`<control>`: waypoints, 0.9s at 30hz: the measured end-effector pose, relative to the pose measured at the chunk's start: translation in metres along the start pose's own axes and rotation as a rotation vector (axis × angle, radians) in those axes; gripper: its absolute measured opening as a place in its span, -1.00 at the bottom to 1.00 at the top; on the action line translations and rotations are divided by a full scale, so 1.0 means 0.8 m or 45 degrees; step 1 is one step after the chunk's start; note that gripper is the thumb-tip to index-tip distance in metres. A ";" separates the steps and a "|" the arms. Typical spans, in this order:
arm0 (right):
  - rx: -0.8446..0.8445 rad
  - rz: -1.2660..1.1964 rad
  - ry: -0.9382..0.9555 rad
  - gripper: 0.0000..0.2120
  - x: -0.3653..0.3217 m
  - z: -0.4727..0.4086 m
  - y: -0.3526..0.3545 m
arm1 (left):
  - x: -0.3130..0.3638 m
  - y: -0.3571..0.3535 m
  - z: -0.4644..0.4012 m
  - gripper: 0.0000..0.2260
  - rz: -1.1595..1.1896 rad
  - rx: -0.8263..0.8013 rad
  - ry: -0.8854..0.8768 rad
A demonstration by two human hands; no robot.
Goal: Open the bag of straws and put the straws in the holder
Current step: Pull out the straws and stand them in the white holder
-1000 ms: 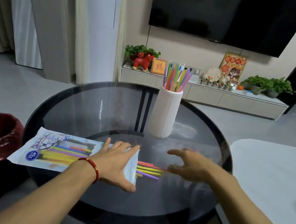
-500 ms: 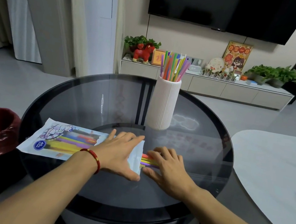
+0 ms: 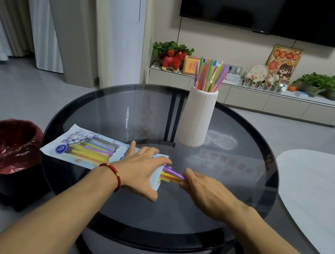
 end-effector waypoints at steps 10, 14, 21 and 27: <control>-0.056 -1.032 -0.324 -0.72 0.058 0.059 0.010 | -0.004 -0.005 -0.016 -0.77 -0.032 0.051 0.087; -0.042 -1.503 -0.437 -0.62 0.072 0.078 0.010 | 0.006 -0.005 -0.019 -0.95 -0.033 0.061 0.041; 0.355 -2.316 -0.498 -0.35 0.092 0.077 0.009 | 0.002 0.004 -0.018 -0.82 0.032 0.097 0.136; 0.595 -1.902 -0.418 -0.51 0.037 0.012 0.003 | 0.047 0.001 -0.016 -0.79 0.082 0.113 0.028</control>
Point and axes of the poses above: each hand's wrist, its own z-axis away from the middle knuckle, its own y-axis out of the back of the hand, x = y × z, the point moved 10 cm from there along -z, towards the middle knuckle, and after that the axes turned 8 degrees about y, right-handed, at the moved point
